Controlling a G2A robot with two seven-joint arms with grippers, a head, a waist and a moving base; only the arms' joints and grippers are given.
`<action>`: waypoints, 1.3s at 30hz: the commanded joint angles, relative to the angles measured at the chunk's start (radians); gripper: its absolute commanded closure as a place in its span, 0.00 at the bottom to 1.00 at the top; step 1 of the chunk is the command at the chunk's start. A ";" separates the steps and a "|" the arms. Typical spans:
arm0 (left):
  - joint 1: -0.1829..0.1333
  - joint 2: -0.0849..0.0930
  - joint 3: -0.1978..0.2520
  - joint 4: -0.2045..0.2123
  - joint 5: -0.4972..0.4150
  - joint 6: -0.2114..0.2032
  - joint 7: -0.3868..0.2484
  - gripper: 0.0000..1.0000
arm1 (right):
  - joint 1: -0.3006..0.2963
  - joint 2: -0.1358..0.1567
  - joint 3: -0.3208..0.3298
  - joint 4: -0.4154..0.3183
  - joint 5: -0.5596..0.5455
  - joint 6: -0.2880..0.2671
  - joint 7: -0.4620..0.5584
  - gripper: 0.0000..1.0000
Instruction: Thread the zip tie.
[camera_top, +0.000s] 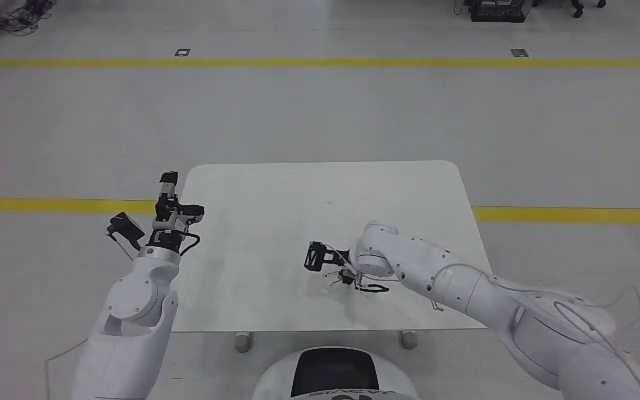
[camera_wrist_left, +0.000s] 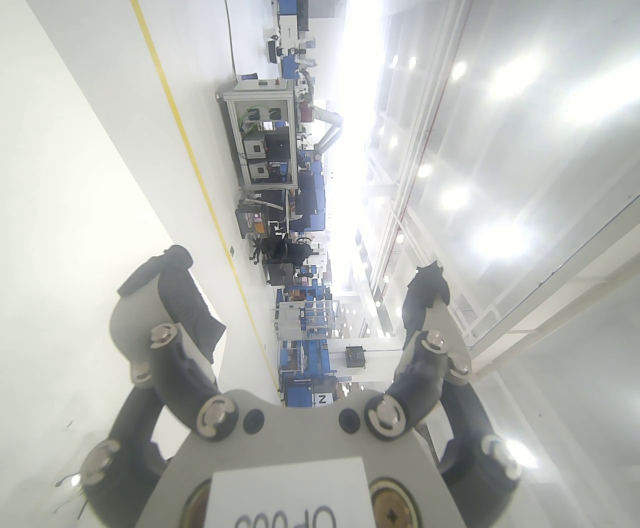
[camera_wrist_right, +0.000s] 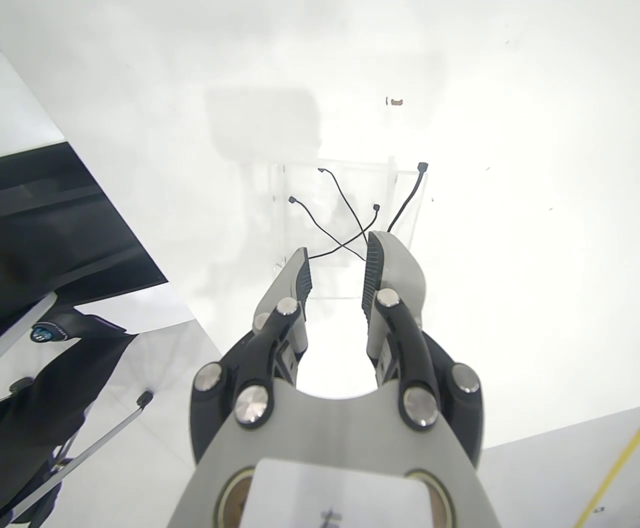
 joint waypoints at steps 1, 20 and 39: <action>0.000 0.000 0.000 0.000 0.000 0.000 0.000 0.00 | -0.002 -0.004 0.000 0.009 0.002 0.000 0.003 0.75; 0.000 0.000 0.000 0.000 0.000 0.000 0.000 0.00 | -0.018 -0.051 0.000 0.028 0.067 0.000 0.124 0.79; 0.000 0.000 0.000 0.000 0.000 0.000 0.000 0.00 | -0.024 -0.075 0.000 0.050 0.110 0.000 0.151 0.81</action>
